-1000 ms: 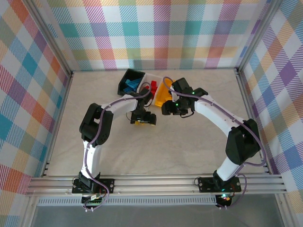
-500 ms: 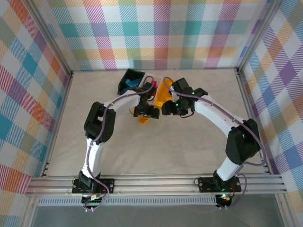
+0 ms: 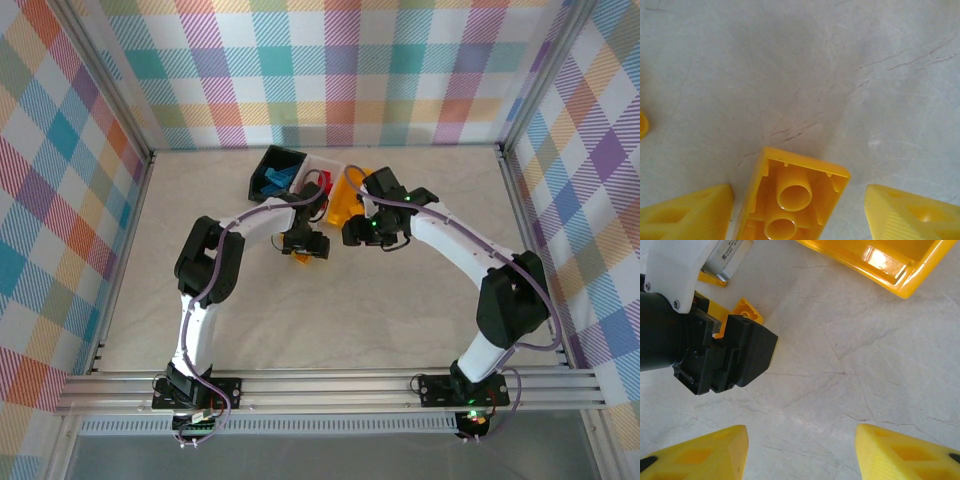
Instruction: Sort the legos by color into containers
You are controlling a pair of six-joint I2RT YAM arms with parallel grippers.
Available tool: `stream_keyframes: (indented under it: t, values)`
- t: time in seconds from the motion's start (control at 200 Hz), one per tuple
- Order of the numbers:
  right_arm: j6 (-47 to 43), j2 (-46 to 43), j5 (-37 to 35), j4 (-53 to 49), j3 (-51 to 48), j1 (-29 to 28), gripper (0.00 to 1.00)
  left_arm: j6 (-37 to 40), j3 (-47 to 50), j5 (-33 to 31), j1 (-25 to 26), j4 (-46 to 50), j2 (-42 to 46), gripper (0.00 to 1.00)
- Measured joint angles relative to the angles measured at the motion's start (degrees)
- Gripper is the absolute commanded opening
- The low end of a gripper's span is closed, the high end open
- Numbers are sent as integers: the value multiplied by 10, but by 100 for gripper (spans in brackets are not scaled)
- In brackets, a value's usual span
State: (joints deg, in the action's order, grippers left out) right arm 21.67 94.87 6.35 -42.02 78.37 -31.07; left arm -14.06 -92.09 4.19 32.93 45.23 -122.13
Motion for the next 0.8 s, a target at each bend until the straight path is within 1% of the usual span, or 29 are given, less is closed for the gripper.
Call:
stream_keyframes:
  t: [0.125,0.41,0.62,0.715,0.8]
  values:
    - [0,-1,0,0,0,0,58,-10,0,-15,0,1,0,53]
    - [0,-5,-1,0,0,0,58,-14,-35,-39,2,47,-22,37]
    - [0,-17,-3,0,0,8,59,-16,-36,-35,2,53,-20,33]
    - [2,-37,-3,2,-10,24,59,-20,-33,-21,3,58,-11,33]
    - [7,-62,-1,2,-22,50,59,-33,-34,1,3,58,9,33]
